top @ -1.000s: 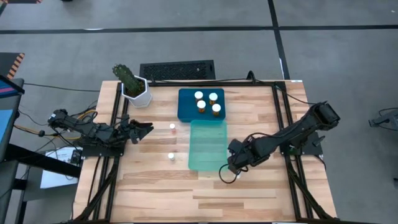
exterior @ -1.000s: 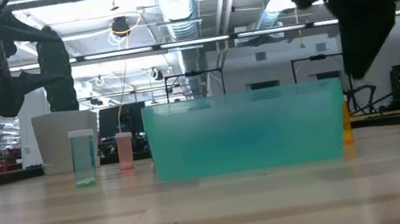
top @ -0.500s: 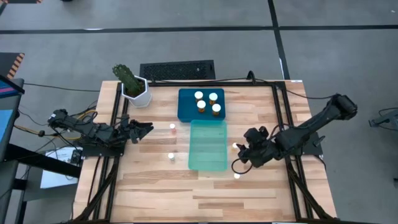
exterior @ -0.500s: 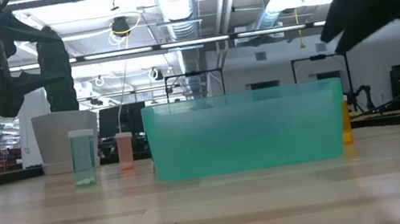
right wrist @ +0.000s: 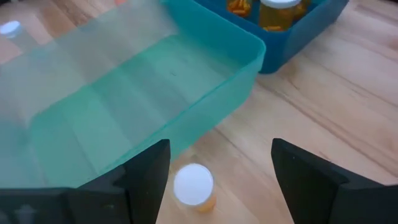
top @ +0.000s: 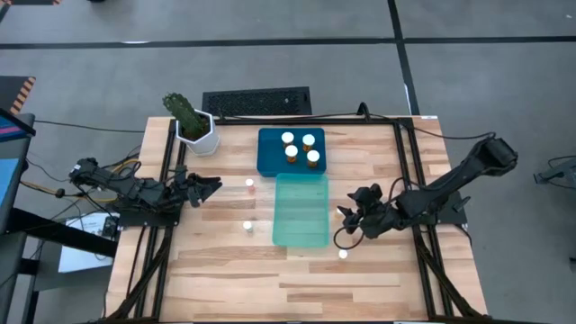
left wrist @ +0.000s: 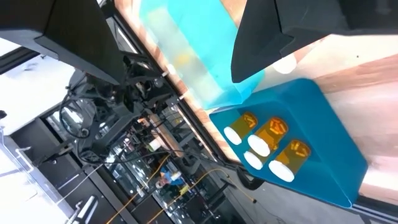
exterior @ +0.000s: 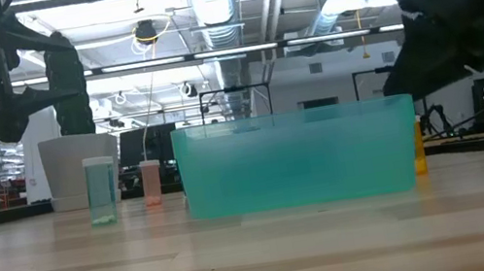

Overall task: Pick and place medicine bottles into bin by pill shape (circle, oval)
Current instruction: Put the small orange pill bottle into the green bin

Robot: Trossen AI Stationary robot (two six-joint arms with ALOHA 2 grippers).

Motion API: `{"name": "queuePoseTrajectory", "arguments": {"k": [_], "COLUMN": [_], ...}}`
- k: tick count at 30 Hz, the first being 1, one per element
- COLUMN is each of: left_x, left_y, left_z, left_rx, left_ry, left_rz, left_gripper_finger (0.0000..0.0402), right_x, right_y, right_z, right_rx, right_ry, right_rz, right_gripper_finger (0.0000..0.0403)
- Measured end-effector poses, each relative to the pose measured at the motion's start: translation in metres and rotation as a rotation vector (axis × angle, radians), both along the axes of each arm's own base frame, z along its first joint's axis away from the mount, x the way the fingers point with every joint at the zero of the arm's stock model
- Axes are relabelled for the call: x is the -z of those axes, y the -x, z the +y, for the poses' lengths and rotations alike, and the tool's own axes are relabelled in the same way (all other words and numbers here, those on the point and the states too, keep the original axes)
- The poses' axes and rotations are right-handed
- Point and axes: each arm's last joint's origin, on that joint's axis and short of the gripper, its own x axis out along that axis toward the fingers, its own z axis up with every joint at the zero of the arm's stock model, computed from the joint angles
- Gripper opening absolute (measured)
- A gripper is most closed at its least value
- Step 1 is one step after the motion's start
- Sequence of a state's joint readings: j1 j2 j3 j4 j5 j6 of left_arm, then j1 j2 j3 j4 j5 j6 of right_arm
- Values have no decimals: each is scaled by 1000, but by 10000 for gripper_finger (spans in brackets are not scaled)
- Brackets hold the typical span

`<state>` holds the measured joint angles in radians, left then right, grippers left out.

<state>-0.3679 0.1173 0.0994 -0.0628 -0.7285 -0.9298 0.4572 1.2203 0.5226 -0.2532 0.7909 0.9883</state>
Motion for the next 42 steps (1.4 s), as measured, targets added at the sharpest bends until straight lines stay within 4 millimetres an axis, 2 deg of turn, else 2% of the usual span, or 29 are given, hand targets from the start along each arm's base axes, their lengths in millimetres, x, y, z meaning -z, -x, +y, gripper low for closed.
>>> {"name": "queuePoseTrajectory", "arguments": {"k": [10, 23, 27, 36, 39, 42], "left_x": [0, 0, 0, 0, 0, 0], "left_y": [0, 1, 1, 1, 1, 1], "left_z": [1, 1, 1, 1, 1, 1], "left_rx": [-26, -47, -47, -47, -47, -47], "left_ry": [4, 12, 13, 13, 13, 13], "left_rz": [-2, -8, -8, -8, -8, -8], "left_gripper_finger": [289, 289, 289, 289, 289, 289], "right_x": [25, 44, 42, 41, 39, 35], "right_y": [-7, -15, -15, -16, -18, -22], "right_z": [3, 8, 8, 9, 10, 12], "right_rx": [-3, -24, -27, -29, -40, -61], "right_ry": [20, -8, -16, -22, -28, -26], "right_rz": [46, 92, 85, 77, 76, 77], "right_gripper_finger": [286, 278, 241, 111, 91, 94]}}
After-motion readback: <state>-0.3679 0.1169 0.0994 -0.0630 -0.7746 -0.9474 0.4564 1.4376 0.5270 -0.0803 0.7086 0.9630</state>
